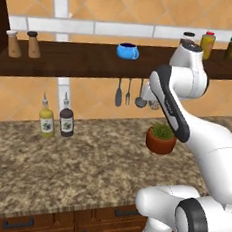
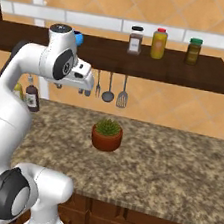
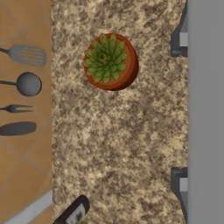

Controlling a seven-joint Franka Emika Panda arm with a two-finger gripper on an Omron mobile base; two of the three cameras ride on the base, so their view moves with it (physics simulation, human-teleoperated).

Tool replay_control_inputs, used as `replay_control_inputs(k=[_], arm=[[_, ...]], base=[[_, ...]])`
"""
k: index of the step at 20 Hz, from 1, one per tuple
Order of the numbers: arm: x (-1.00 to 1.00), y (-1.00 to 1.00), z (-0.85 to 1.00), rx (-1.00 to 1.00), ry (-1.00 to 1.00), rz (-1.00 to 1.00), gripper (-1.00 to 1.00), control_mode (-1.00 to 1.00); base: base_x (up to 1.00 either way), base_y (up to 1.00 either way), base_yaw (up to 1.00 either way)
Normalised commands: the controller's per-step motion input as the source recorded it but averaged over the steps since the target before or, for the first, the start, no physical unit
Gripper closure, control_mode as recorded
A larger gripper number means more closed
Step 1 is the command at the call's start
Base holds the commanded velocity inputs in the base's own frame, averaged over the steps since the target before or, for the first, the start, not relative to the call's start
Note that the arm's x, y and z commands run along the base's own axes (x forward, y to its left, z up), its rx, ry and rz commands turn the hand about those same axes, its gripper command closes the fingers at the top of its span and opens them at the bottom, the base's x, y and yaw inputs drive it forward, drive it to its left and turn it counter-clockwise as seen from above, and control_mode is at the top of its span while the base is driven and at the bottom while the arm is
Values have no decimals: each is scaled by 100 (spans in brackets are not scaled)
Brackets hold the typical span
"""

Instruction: Gather all objects into one cabinet and sort the glasses and bowls to opposite sides.

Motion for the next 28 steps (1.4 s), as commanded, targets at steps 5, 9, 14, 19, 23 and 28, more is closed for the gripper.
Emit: replay_control_inputs(k=[5, 9, 14, 19, 23, 28], arm=[[-5, 0, 51, 0, -5, 6, -100, -100], [0, 0, 52, 0, -11, 10, -100, -100], [0, 0, 37, 0, -5, 11, -100, -100], [7, 8, 29, 0, -6, 9, -100, -100], [12, 27, 15, -4, -20, 5, -100, -100], [17, 26, 14, -3, -23, 2, -100, -100]], base=[[0, 0, 0], [0, 0, 0], [0, 0, 0], [0, 0, 0], [0, 0, 0], [0, 0, 0]])
